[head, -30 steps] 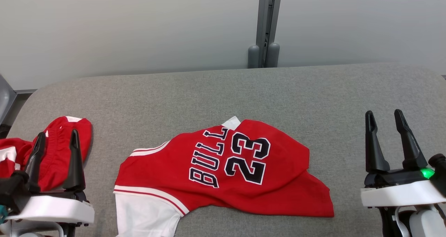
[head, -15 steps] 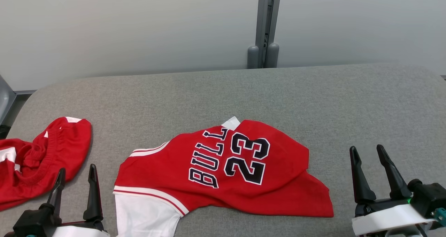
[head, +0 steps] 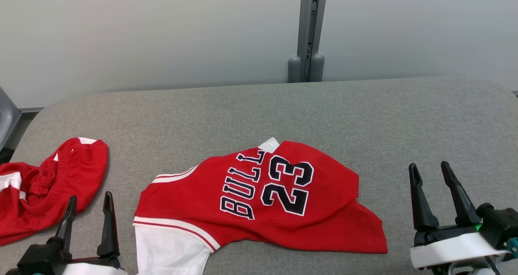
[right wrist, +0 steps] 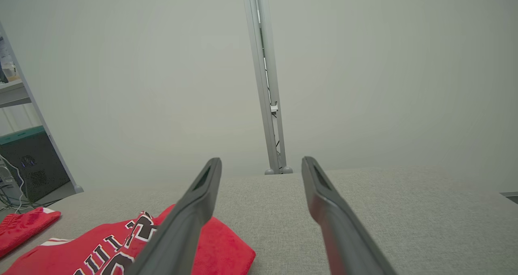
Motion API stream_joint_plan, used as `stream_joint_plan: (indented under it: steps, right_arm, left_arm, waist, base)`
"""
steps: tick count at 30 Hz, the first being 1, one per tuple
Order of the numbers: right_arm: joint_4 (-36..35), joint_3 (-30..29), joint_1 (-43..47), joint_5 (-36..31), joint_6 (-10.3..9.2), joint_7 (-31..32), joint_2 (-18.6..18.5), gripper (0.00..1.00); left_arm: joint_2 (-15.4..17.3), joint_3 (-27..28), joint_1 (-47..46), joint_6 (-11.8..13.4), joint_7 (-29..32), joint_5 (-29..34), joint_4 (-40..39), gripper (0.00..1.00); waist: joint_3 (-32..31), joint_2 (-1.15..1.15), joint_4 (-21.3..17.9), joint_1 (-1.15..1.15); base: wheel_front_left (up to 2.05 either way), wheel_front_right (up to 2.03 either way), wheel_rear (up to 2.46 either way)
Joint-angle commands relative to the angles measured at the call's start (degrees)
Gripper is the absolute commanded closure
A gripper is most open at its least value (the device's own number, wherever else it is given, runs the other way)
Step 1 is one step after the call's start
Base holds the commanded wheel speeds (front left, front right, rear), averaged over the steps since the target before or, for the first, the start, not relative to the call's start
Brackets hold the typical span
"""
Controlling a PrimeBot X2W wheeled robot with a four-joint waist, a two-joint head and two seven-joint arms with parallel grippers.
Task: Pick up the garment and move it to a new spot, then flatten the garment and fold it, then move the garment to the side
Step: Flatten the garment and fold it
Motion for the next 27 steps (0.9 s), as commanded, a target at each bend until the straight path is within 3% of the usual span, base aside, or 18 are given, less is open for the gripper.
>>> stream_joint_plan:
  steps: [1, 14, 18, 21, 27]
  right_arm:
    - [-0.29, -0.1, -0.04, -0.23, 0.01, -0.02, -0.13, 0.0]
    - [0.45, -0.35, 0.36, -0.5, 0.01, -0.01, -0.14, 0.0]
    - [3.18, 0.98, 1.02, -0.48, 0.01, 0.1, -1.42, 0.0]
    - [5.73, 2.19, 1.61, 0.5, 0.01, 2.01, -2.41, 0.0]
    - [10.34, 5.59, 2.94, 4.96, 0.01, 12.02, -4.68, 0.0]
  left_arm:
    - [-0.3, 0.61, -0.44, -0.5, -0.01, 0.63, 0.09, 0.0]
    - [-2.35, 2.76, 0.34, -2.58, 0.0, 2.75, 1.09, 0.0]
    - [-3.61, 3.52, 1.05, -4.86, 0.0, -0.18, 2.27, 0.0]
    - [-2.72, 3.45, 2.1, -6.9, 2.79, -2.64, 4.45, 0.0]
    - [-1.02, 1.45, 3.62, -7.75, 13.29, -4.52, 6.01, 0.0]
  waist:
    - [-0.03, 0.0, 0.0, 0.0]
    - [-0.12, 0.0, 0.1, 0.0]
    - [-0.2, 0.0, 0.17, 0.0]
    - [-0.18, 0.0, 0.22, 0.0]
    - [0.33, 0.0, 0.57, 0.0]
  base:
    - [0.0, 0.0, 0.0]
    - [0.0, 0.0, 0.0]
    - [0.0, 0.0, 0.0]
    - [0.0, 0.0, 0.0]
    - [0.0, 0.0, 0.0]
